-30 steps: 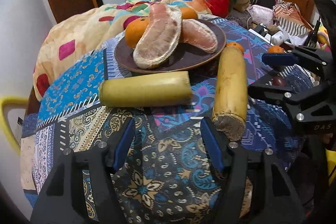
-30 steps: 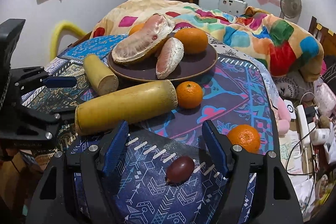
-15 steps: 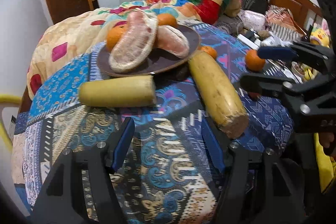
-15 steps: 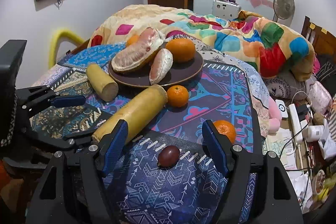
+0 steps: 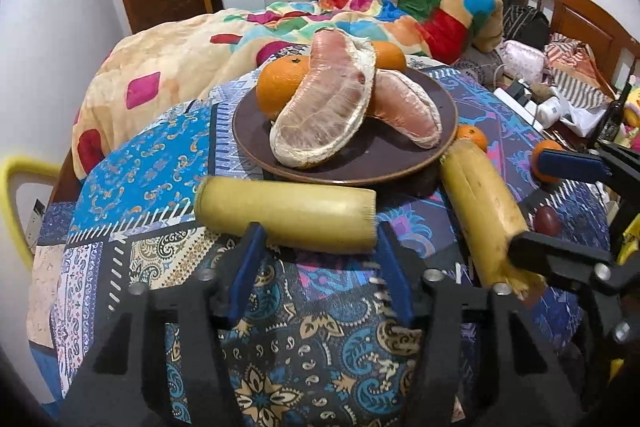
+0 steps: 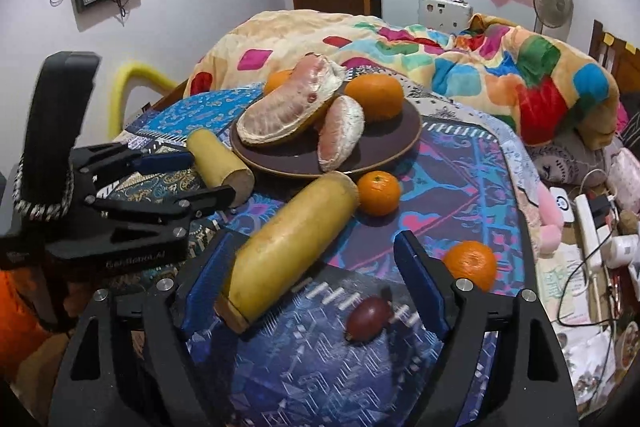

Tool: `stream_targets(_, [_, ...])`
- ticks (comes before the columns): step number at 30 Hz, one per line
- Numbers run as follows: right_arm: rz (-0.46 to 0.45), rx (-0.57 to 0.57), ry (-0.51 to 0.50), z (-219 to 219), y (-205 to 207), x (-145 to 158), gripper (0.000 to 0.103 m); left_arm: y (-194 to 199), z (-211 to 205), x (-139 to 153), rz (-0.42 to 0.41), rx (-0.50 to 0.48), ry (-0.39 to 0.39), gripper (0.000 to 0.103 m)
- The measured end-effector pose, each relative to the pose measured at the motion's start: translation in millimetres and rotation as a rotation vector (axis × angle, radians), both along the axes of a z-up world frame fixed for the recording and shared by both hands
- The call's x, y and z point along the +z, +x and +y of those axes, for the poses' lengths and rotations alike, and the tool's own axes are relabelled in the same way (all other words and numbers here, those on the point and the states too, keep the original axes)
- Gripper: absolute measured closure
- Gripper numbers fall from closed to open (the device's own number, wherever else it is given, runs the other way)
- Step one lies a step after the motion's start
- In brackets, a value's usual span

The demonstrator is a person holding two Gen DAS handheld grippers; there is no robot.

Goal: Organize fruits
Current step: 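Move both tools toward the yellow gourds and open around them, then grasp a yellow gourd with the left tool while the right tool grasps another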

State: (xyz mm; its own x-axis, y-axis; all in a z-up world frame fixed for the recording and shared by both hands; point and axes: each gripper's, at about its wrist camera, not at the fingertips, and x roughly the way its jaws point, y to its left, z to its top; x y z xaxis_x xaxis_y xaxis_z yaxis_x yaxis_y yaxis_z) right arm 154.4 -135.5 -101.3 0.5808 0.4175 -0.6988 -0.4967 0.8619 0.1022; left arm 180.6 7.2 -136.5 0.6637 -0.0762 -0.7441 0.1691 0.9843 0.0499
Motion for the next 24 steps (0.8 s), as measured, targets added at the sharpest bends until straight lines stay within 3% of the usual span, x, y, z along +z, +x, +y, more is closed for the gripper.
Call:
stream_targets(3, [0.022,0.011,0.014,5.8,3.9,-2.6,0.023,-7.1,5.8,-0.4,0.012,-0.009,-0.004,0.073])
stream_targets(6, [0.032,0.022,0.014,12.2,4.9,-5.8,0.023,-14.1,16.3,-0.8,0.019,0.006,0.003,0.081])
stream_targets(14, [0.035,0.009,-0.022,23.2,4.5,-16.7,0.023,-26.7,58.0,-0.4,0.052,0.081,0.036,0.087])
stream_targets(19, [0.061,-0.005,0.010,14.2,7.8,-16.5,0.024,-31.7,73.1,5.3,0.072,0.091,0.019,0.087])
stream_targets(20, [0.070,-0.003,0.017,12.4,8.7,-16.6,0.024,-33.3,73.3,8.1,0.072,0.084,0.009,0.085])
stream_targets(22, [0.086,0.000,0.028,11.2,10.6,-16.8,0.024,-34.2,71.2,13.8,0.067,0.080,-0.003,0.066])
stream_targets(23, [0.100,-0.001,0.037,10.4,13.1,-17.2,0.024,-33.2,69.8,15.9,0.060,0.084,-0.006,0.043])
stream_targets(24, [0.106,-0.004,0.040,11.2,14.0,-17.8,0.024,-32.3,67.6,18.3,0.041,0.090,-0.007,0.033])
